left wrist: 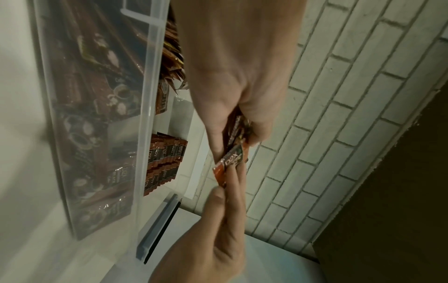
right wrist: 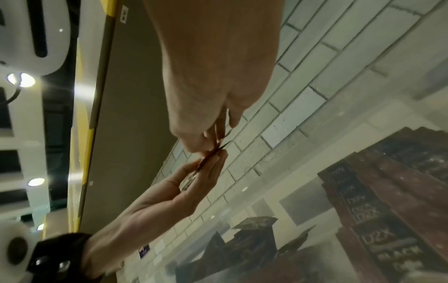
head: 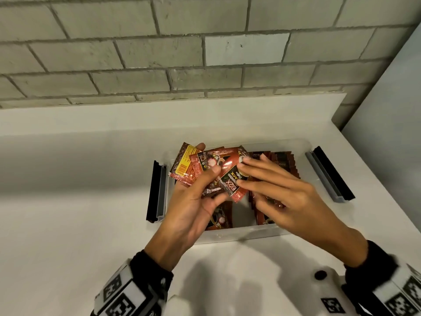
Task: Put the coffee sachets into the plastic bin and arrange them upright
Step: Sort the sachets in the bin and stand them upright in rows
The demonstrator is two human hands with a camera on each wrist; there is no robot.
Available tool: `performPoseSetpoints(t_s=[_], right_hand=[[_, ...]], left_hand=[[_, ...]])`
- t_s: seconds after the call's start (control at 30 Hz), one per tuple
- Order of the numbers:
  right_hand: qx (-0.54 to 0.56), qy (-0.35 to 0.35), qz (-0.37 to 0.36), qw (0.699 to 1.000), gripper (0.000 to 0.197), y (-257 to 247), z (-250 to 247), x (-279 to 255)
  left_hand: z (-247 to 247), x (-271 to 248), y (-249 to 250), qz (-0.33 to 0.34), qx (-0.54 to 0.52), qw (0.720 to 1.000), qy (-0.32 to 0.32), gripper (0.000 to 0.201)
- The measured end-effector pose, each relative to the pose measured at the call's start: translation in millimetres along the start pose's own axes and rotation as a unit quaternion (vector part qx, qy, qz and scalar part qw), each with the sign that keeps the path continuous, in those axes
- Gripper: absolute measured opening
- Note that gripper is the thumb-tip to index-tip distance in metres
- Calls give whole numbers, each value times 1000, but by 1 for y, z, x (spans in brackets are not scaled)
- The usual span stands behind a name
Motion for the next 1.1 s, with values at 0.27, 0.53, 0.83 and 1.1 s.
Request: performPoseSetpoints(t_s=[0.27,0.53,0.83,1.1], right_hand=[[312,12,385,869,102,10,8,4],[432,127,433,781,40,18,-4,5],[414,-28,456,787,26,23,-16,6],[346,-36,467,813,37,22,-7,12]], left_hand=[[3,-2,-4,20,8,1000,20,43],[5,-3,-6,15,-24,1000,3,51],[2,-2,-11,7,-6,1000,9,37],[6,-8,-15,-17,10,1000,-1,35]])
Point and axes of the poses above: each hand's wrist, its own x-axis towards the middle knuckle, its own z-axis out of the palm, y = z × x, the point moved 3 cm from there along x, towards the middle knuckle, and after that the axes turned 1 degree about z, right-handed, at the moved point
